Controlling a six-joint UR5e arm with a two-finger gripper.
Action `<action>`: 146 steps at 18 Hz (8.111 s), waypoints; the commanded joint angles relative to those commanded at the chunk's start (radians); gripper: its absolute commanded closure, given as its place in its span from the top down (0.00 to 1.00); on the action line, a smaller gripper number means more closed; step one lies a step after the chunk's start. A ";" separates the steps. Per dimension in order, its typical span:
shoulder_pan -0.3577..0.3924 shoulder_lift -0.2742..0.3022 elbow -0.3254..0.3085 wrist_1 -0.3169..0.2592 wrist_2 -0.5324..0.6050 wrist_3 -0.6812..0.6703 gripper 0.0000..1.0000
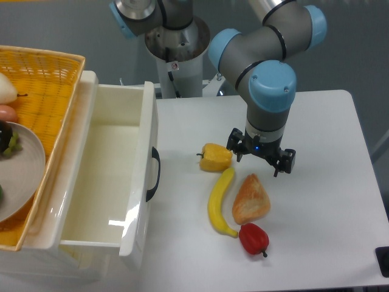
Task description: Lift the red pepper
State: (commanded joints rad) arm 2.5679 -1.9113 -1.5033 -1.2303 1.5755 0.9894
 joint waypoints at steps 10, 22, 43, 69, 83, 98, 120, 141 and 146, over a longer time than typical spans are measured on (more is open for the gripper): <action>0.017 -0.003 -0.032 0.005 -0.023 -0.049 1.00; 0.026 -0.075 -0.021 0.104 -0.035 -0.535 1.00; 0.038 -0.268 0.101 0.215 -0.213 -0.765 1.00; 0.025 -0.354 0.123 0.325 -0.253 -0.762 1.00; 0.011 -0.374 0.118 0.328 -0.252 -0.716 1.00; 0.011 -0.371 0.124 0.330 -0.253 -0.716 0.49; 0.020 -0.342 0.121 0.328 -0.250 -0.707 1.00; 0.015 -0.417 0.156 0.345 -0.239 -0.704 1.00; 0.014 -0.419 0.155 0.345 -0.235 -0.704 1.00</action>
State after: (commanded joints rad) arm 2.5817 -2.3301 -1.3484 -0.8851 1.3407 0.2853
